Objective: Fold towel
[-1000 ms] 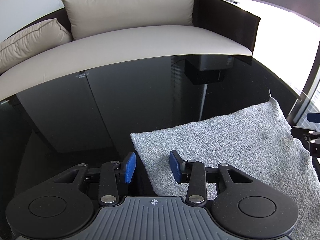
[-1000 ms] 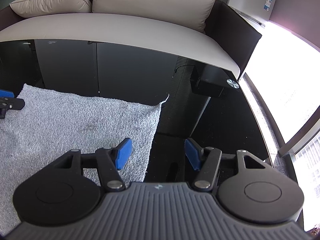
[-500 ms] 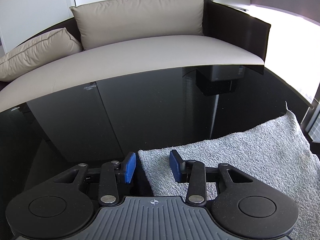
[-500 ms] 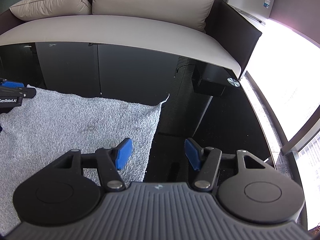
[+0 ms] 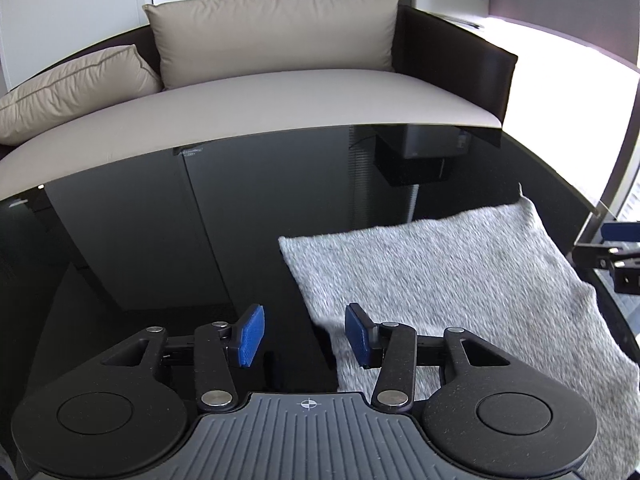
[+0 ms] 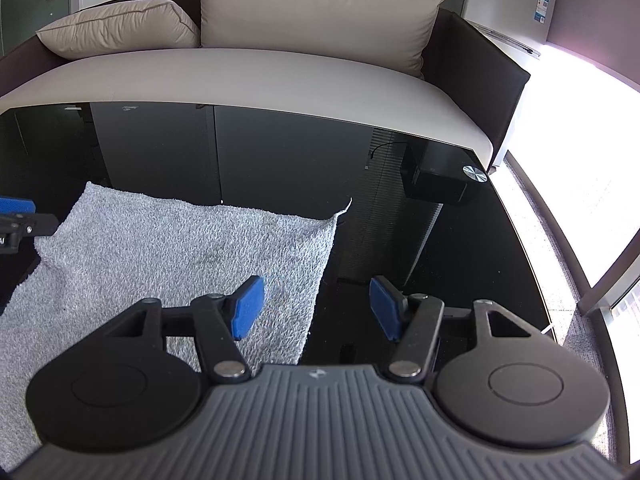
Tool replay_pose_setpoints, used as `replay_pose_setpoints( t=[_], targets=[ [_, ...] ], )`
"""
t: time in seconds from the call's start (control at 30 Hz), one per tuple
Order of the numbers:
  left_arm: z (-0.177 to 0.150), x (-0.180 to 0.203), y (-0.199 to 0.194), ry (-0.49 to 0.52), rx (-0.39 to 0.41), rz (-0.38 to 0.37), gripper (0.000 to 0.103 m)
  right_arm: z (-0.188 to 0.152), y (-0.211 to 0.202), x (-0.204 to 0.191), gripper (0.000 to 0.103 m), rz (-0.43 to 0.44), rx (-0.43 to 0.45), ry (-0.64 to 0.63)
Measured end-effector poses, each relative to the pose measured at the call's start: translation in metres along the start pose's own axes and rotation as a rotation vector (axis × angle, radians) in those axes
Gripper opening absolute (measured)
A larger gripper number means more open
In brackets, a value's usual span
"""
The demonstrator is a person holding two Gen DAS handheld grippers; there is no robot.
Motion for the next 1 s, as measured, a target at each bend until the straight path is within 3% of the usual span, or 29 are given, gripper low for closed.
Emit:
replay_pose_setpoints(
  t=[0.07,0.27,0.73,1.0],
  targets=[
    [-0.006,0.004,-0.015,0.014,0.007,-0.013,0.049,-0.003,-0.007,0.0,0.062,-0.001,0.003,-0.004],
    [-0.026,0.011,-0.052,-0.008,0.007,-0.04,0.05,-0.02,-0.029,-0.002,0.062,0.001,-0.006,-0.016],
    [-0.067,0.018,-0.09,0.015,-0.029,-0.037,0.05,-0.054,-0.09,-0.016,0.062,0.015,-0.003,-0.025],
    [-0.076,0.02,-0.102,0.032,-0.03,-0.018,0.05,-0.076,-0.109,-0.027,0.062,0.0,-0.039,-0.102]
  ],
)
Point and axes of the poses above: each gripper's, at about its wrist camera, not at the fingertips, and y roughly the way its jaws point, x to its right, z to its top, the point moved 10 cm from there along y, roughly the way its jaws point, and after that the axes turned 15 degrees about x, right-handed, at the moved point
